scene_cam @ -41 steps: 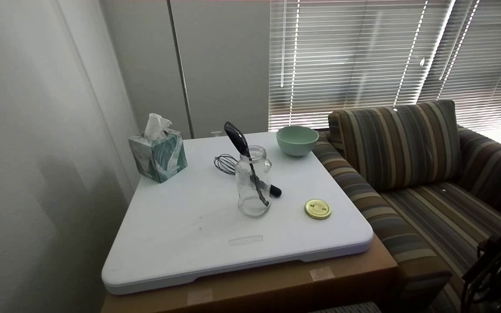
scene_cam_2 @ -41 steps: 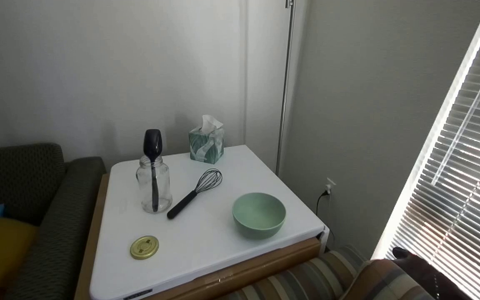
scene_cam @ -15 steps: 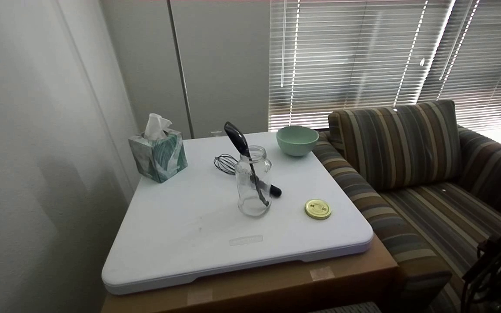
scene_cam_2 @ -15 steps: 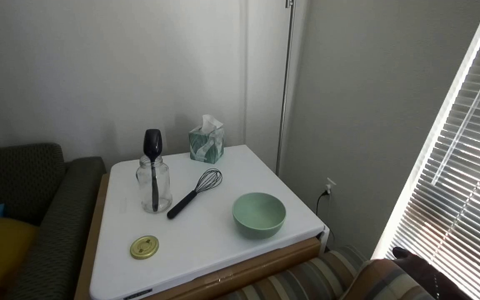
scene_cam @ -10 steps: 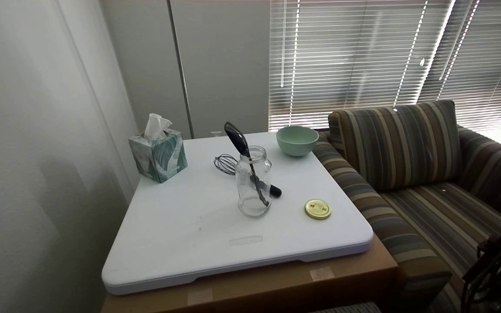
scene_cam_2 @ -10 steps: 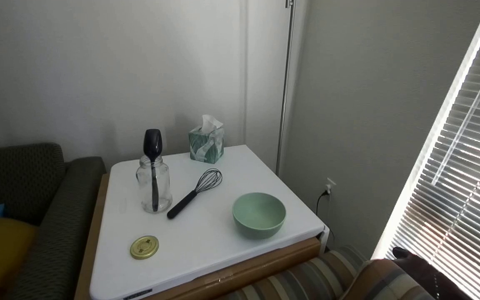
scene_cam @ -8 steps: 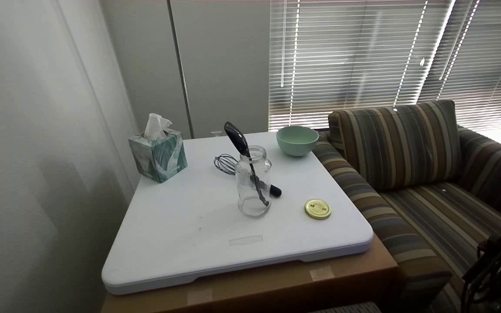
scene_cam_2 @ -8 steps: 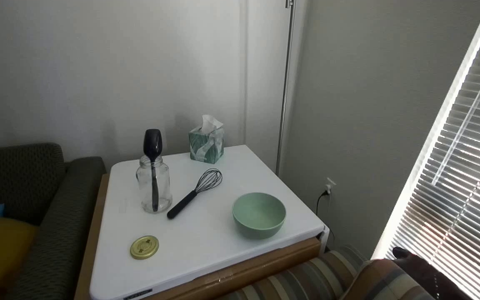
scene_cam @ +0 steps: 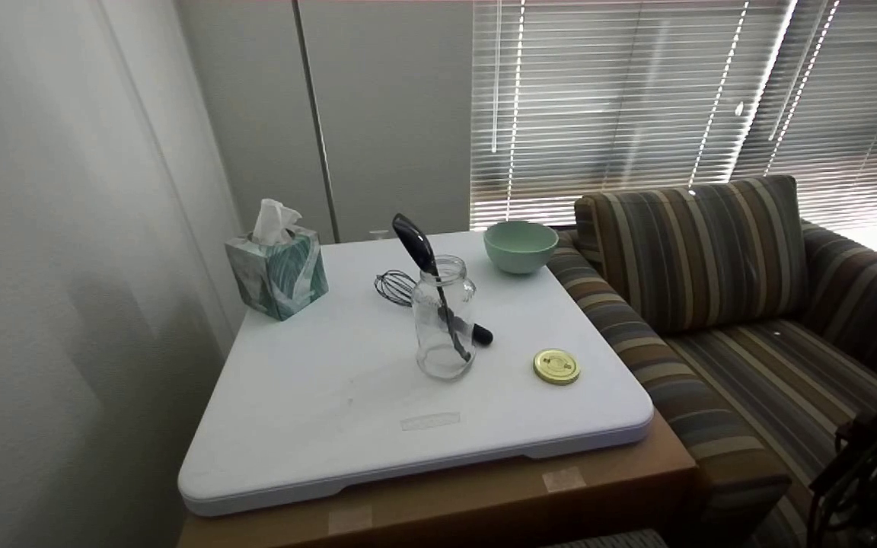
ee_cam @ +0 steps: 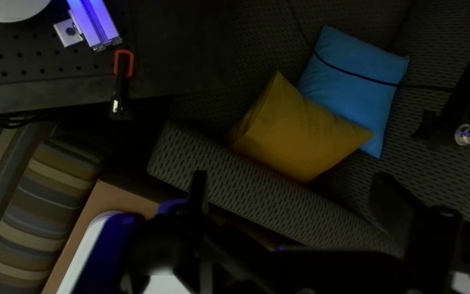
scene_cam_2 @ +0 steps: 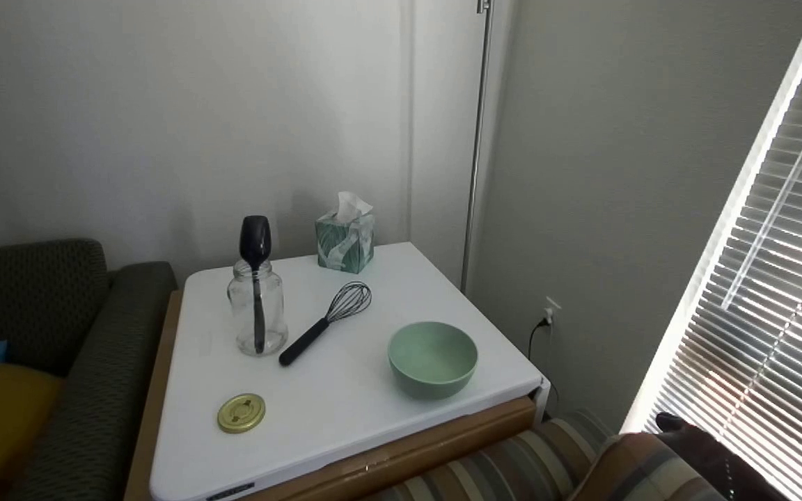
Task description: Put the spoon on the table and then move the jar to the right
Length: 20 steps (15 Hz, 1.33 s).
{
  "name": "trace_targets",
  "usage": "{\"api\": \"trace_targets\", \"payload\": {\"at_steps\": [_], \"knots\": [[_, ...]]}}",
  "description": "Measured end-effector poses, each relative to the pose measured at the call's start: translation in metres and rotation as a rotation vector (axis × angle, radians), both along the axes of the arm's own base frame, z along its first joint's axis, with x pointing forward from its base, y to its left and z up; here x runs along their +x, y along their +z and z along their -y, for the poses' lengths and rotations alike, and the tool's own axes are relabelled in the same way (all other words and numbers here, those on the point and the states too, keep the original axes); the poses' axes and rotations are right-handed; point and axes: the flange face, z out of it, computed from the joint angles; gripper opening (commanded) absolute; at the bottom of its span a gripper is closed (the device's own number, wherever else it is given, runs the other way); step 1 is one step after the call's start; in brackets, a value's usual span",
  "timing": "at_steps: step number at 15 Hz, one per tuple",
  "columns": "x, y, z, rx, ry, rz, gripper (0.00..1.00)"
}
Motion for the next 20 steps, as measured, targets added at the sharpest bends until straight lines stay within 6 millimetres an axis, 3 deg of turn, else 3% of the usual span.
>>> {"api": "trace_targets", "payload": {"at_steps": [13, 20], "knots": [[0.002, 0.000, -0.002, -0.016, 0.007, 0.025, 1.00], [0.042, -0.019, -0.002, -0.092, 0.050, 0.155, 1.00]]}}
